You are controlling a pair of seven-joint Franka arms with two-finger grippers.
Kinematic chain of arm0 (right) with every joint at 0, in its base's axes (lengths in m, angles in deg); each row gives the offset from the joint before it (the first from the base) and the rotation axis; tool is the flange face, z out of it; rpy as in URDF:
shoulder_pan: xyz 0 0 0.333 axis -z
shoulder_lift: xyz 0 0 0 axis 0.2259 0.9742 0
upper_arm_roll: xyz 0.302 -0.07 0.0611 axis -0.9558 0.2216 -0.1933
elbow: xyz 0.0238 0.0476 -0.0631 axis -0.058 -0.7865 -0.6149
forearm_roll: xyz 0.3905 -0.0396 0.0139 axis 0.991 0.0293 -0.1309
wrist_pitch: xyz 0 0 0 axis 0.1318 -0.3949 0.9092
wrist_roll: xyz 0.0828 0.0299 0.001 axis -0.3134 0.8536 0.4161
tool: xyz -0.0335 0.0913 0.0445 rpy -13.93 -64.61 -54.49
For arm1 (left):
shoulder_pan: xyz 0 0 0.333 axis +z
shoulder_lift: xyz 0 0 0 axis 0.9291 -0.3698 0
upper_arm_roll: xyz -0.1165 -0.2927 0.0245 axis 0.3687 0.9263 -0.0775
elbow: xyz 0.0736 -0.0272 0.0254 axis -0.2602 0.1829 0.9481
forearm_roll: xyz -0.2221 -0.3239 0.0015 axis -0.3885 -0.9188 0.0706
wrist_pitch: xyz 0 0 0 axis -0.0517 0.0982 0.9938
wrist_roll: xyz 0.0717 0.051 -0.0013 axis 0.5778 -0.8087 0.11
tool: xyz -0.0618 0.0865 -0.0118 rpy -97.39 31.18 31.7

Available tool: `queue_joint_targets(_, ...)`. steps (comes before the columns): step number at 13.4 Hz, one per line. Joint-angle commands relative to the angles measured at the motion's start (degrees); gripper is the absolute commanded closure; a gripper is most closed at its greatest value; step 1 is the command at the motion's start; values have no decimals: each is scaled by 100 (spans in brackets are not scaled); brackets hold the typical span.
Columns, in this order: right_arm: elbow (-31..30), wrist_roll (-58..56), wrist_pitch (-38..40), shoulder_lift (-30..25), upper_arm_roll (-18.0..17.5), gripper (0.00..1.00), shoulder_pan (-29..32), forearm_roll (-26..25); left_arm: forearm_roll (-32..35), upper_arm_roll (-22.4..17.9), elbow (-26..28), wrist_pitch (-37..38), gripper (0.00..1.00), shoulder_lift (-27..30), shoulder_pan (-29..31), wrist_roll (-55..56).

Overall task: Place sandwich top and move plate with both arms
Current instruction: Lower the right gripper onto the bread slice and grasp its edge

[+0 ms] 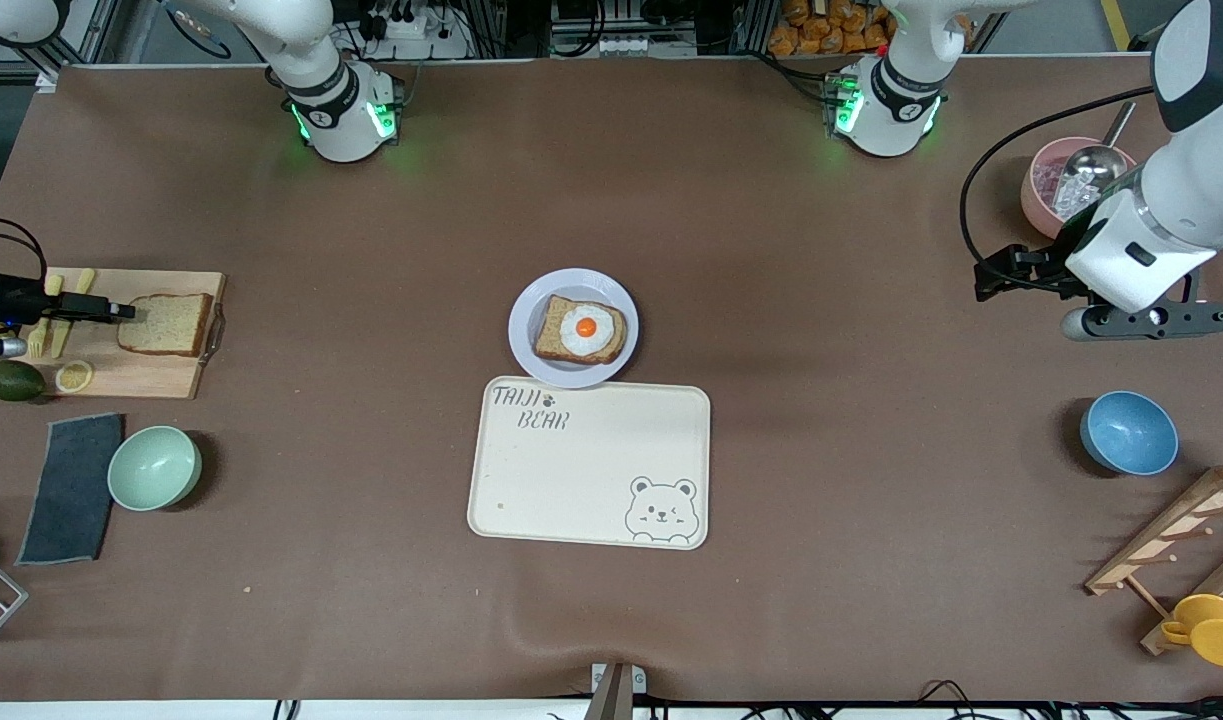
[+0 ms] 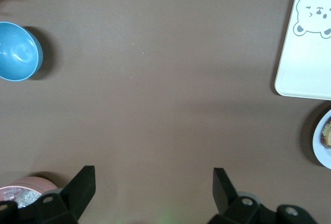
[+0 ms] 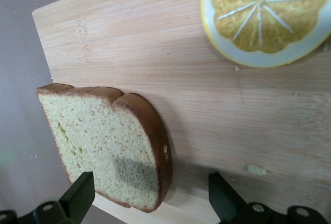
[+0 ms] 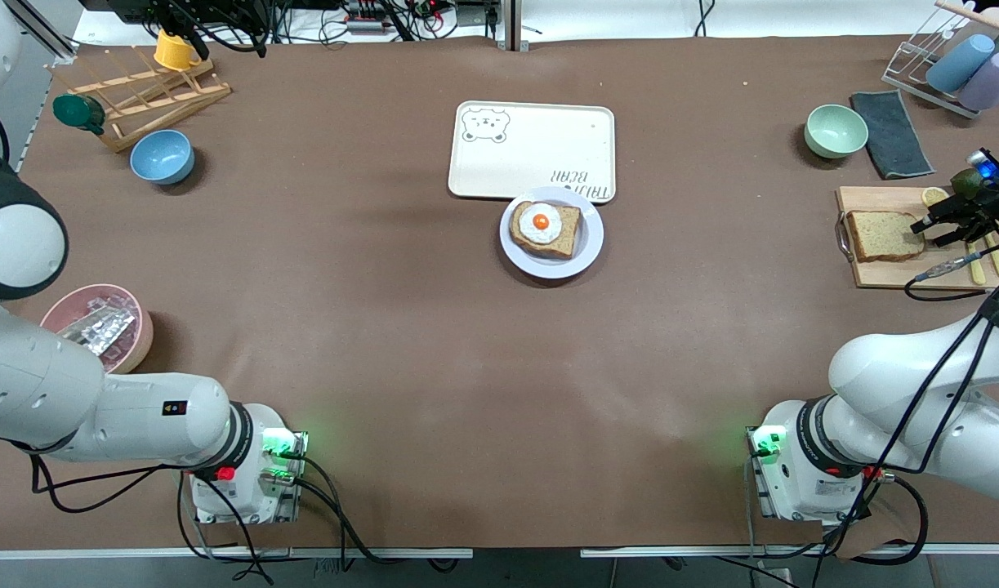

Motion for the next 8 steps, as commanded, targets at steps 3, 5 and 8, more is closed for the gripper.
queue_joint_targets(3, 37, -179, 11, 64, -98, 86, 135, 65, -230, -17, -75, 32, 0, -40, 113, -82)
queue_joint_targets(5, 37, -485, 12, 64, -98, 100, 91, 30, -370, -17, -57, 32, 0, -40, 200, -90)
queue_joint_targets(8, 29, -531, 12, 64, -98, 100, 56, 21, -529, -17, -57, 6, 0, -84, 201, -91)
